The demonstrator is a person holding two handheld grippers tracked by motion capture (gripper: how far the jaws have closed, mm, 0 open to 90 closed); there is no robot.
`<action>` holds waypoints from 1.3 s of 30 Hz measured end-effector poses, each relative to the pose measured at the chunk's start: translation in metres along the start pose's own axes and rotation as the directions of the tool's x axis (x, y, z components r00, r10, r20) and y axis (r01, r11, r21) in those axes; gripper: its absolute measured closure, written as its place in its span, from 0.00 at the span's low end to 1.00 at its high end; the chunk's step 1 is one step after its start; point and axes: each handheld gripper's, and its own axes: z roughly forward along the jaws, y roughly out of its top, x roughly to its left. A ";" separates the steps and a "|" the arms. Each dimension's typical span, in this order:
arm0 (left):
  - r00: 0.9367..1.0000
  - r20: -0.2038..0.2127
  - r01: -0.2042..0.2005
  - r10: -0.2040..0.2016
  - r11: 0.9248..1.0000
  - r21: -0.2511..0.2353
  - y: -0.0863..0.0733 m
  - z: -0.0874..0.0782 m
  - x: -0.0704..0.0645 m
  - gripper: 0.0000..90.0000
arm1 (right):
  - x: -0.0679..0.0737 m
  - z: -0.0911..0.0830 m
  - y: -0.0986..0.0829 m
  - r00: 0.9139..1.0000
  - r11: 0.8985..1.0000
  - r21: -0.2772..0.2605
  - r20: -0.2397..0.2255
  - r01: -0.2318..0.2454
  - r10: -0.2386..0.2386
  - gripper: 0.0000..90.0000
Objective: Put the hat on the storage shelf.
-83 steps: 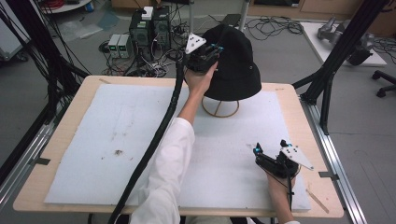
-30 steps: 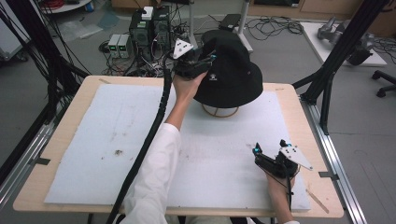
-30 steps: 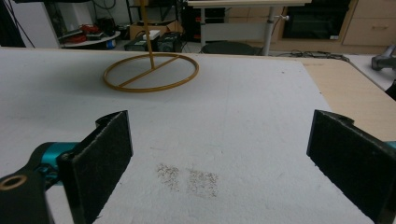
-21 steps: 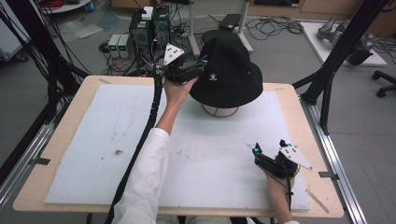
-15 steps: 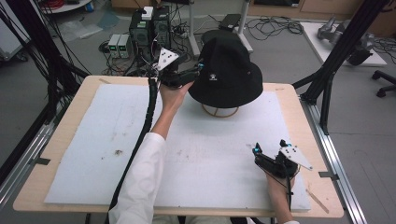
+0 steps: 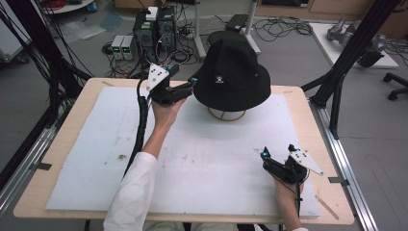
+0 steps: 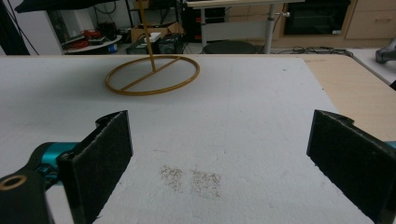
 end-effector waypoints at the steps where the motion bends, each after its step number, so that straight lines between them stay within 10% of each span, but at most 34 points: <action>1: 1.000 -0.003 -0.002 0.002 1.000 0.002 -0.001 -0.003 0.000 0.28 | 0.000 0.000 0.000 1.000 1.000 0.000 0.000 0.001 -0.001 0.07; 18: 0.999 -0.024 -0.035 0.036 0.998 0.045 -0.017 -0.047 0.010 0.26 | 0.001 -0.001 0.000 1.000 1.000 0.005 0.003 -0.005 0.005 0.07; 39: 0.985 -0.163 -0.041 0.051 0.997 0.068 -0.043 -0.123 0.037 0.24 | 0.002 0.000 -0.001 1.000 1.000 0.014 0.001 0.006 -0.007 0.07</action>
